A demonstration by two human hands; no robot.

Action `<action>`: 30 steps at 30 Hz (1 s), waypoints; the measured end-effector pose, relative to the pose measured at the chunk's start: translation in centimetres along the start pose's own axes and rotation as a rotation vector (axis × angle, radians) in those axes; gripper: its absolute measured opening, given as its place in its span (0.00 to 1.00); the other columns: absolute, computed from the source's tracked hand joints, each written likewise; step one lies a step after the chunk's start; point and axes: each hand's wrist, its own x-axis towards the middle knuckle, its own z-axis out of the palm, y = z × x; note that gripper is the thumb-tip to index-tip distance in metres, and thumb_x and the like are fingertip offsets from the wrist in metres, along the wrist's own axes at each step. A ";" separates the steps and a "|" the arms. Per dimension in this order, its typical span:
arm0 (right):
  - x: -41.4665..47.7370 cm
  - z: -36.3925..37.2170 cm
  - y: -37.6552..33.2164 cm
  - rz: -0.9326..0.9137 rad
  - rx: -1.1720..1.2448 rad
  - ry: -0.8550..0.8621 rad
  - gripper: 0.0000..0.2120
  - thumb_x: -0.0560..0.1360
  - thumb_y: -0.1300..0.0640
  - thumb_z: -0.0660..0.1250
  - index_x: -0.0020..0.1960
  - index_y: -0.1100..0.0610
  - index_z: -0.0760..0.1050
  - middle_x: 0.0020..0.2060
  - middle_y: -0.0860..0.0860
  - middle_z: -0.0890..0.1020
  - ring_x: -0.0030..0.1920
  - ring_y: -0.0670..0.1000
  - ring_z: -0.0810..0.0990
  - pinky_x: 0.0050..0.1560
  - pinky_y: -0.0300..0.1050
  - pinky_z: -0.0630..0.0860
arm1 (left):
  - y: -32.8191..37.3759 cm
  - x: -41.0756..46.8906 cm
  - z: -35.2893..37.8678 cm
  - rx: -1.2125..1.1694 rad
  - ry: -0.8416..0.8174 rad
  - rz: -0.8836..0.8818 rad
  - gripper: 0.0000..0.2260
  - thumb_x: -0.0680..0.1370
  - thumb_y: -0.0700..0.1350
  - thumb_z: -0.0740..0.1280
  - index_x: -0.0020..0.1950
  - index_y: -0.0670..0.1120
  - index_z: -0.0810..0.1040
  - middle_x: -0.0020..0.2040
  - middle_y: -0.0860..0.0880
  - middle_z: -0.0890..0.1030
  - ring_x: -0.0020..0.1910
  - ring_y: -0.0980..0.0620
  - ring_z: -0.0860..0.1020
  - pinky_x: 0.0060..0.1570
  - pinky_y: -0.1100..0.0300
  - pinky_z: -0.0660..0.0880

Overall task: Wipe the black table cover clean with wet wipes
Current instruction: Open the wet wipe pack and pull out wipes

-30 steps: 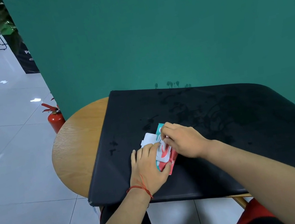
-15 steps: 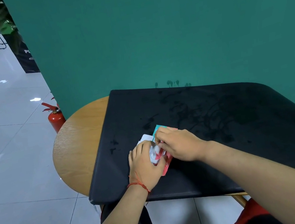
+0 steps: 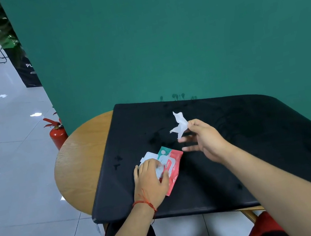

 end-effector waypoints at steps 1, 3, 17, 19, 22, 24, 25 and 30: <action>-0.3 -0.4 0.0 -0.001 0.023 -0.012 0.08 0.88 0.58 0.57 0.53 0.57 0.74 0.59 0.60 0.86 0.51 0.57 0.86 0.55 0.65 0.83 | 0.0 -0.1 0.0 -0.003 0.004 0.009 0.07 0.79 0.55 0.67 0.53 0.59 0.69 0.54 0.62 0.75 0.57 0.59 0.74 0.77 0.46 0.64; -0.9 -1.0 0.1 -0.001 0.082 -0.056 0.09 0.87 0.59 0.57 0.52 0.56 0.74 0.61 0.59 0.86 0.52 0.57 0.85 0.57 0.64 0.82 | -0.2 -0.2 0.0 0.011 0.006 0.025 0.08 0.78 0.52 0.69 0.51 0.59 0.69 0.52 0.62 0.75 0.56 0.59 0.74 0.76 0.46 0.65; -4.1 -0.7 2.3 0.156 0.518 -0.079 0.27 0.83 0.39 0.63 0.67 0.61 0.79 0.56 0.60 0.84 0.51 0.60 0.85 0.62 0.65 0.80 | 0.9 -0.3 -0.5 0.002 0.087 0.026 0.09 0.83 0.51 0.62 0.61 0.56 0.77 0.59 0.60 0.79 0.63 0.58 0.76 0.82 0.44 0.55; -4.7 -0.3 2.7 0.139 0.483 -0.081 0.23 0.81 0.44 0.68 0.65 0.60 0.79 0.53 0.59 0.84 0.50 0.58 0.86 0.56 0.61 0.82 | 1.5 -0.2 -1.2 -0.063 0.098 -0.026 0.07 0.85 0.50 0.60 0.57 0.58 0.77 0.56 0.63 0.78 0.61 0.58 0.75 0.79 0.46 0.61; -5.6 0.3 3.2 0.107 0.414 -0.137 0.12 0.79 0.56 0.67 0.60 0.60 0.78 0.53 0.61 0.82 0.50 0.57 0.84 0.56 0.61 0.82 | 5.3 0.1 -4.1 -0.439 0.040 -0.246 0.12 0.86 0.50 0.59 0.50 0.59 0.81 0.50 0.63 0.81 0.56 0.57 0.79 0.56 0.55 0.76; -6.1 0.6 3.6 0.118 0.423 -0.157 0.13 0.80 0.58 0.63 0.62 0.60 0.77 0.54 0.62 0.83 0.49 0.57 0.84 0.56 0.60 0.82 | 8.3 0.8 -6.0 -0.759 -0.112 -0.433 0.16 0.86 0.54 0.59 0.51 0.55 0.85 0.49 0.56 0.86 0.51 0.54 0.85 0.49 0.57 0.78; -6.3 0.8 3.8 0.126 0.427 -0.163 0.15 0.80 0.58 0.61 0.64 0.60 0.78 0.55 0.61 0.83 0.48 0.57 0.85 0.55 0.60 0.82 | 9.5 1.1 -6.7 -0.857 -0.217 -0.490 0.18 0.86 0.56 0.58 0.53 0.51 0.86 0.49 0.52 0.88 0.49 0.52 0.86 0.50 0.56 0.79; -7.0 2.0 4.4 0.165 0.354 -0.131 0.20 0.86 0.50 0.58 0.64 0.61 0.82 0.49 0.58 0.85 0.42 0.53 0.84 0.48 0.55 0.82 | 11.3 1.3 -7.8 -0.933 -0.263 -0.500 0.15 0.85 0.47 0.65 0.56 0.35 0.81 0.47 0.40 0.87 0.42 0.41 0.85 0.48 0.47 0.81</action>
